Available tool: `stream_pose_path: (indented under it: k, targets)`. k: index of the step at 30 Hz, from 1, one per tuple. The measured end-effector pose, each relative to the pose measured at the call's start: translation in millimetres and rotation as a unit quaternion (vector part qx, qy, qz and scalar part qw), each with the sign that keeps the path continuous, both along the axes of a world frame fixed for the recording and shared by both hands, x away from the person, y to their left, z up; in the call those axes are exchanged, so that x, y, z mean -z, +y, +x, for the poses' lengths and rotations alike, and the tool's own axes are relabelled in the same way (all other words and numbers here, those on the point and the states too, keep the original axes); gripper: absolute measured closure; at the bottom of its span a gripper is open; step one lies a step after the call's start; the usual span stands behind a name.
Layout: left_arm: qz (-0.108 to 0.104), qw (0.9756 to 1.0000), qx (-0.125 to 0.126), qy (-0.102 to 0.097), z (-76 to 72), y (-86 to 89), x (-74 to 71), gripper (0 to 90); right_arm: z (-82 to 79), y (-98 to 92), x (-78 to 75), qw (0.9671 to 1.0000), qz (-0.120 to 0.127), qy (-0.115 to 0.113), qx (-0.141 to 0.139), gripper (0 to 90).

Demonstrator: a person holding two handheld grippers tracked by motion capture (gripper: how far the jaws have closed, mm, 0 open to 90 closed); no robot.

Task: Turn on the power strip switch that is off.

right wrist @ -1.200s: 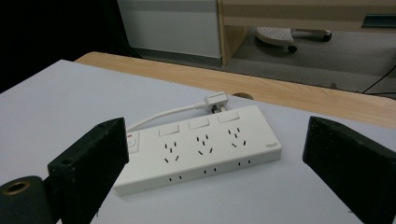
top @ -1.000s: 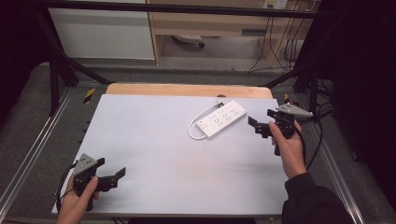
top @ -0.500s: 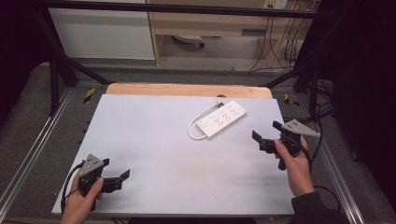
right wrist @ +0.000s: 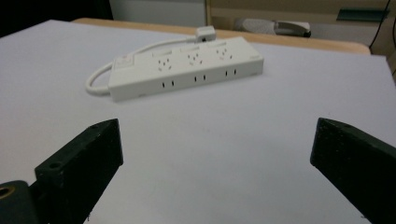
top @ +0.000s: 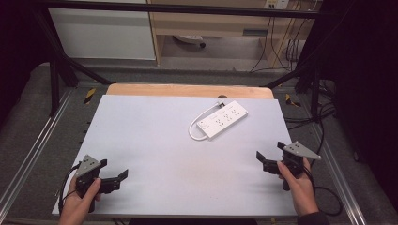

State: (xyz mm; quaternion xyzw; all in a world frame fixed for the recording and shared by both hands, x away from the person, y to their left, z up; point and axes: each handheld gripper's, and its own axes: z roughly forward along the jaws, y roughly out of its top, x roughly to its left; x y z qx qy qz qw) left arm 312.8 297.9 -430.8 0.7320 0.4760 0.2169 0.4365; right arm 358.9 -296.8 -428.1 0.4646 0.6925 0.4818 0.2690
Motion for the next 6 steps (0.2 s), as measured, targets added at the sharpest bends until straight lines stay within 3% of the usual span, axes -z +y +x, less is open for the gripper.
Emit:
stream_pose_path:
  k: [2, 6]
  targets:
    - [0.000, 1.0000, -0.001, 0.001, -0.1, 0.1, 0.0, 6.5, -3.4, 1.0, 9.3, 0.9999, 0.001, 0.013, -0.002, 3.1]
    - [-0.002, 1.0000, -0.001, -0.002, -0.3, 0.4, -0.9, 6.5, -6.3, 6.7, 18.3, 0.9986, -0.029, 0.043, -0.010, 3.0]
